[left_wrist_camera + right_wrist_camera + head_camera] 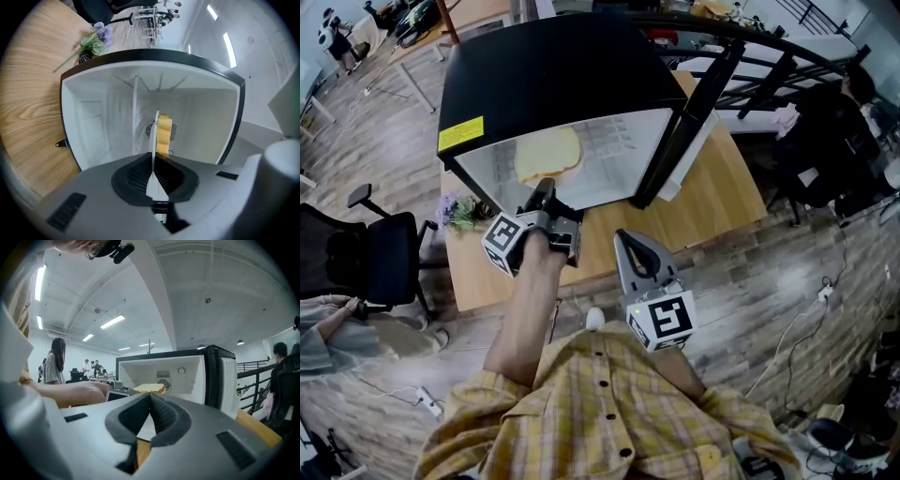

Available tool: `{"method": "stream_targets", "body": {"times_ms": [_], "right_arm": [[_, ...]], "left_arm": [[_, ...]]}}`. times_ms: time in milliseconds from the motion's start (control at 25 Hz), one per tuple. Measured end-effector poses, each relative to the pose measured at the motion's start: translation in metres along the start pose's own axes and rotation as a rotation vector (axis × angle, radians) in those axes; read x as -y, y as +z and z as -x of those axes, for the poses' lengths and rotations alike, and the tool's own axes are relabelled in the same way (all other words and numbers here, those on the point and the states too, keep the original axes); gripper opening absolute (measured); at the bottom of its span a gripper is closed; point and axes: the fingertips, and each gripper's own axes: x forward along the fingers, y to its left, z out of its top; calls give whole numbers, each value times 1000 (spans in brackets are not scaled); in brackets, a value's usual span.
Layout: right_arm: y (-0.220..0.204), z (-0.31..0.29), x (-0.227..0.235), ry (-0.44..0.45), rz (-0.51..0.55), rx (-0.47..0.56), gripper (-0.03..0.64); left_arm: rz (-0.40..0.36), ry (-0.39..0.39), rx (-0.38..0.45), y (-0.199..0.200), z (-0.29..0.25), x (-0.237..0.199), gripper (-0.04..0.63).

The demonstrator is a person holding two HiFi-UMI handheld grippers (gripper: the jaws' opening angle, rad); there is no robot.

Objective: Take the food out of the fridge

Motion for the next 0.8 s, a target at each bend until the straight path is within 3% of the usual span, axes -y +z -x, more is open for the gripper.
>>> {"method": "stream_targets", "body": {"times_ms": [200, 600, 800], "right_arm": [[-1, 6, -11, 4, 5, -3, 7], [2, 21, -34, -9, 5, 0, 8], [3, 34, -47, -24, 3, 4, 8]], "left_arm": [[16, -6, -2, -5, 24, 10, 18], [-47, -39, -25, -22, 78, 30, 18], [-21, -56, -40, -35, 107, 41, 19]]}}
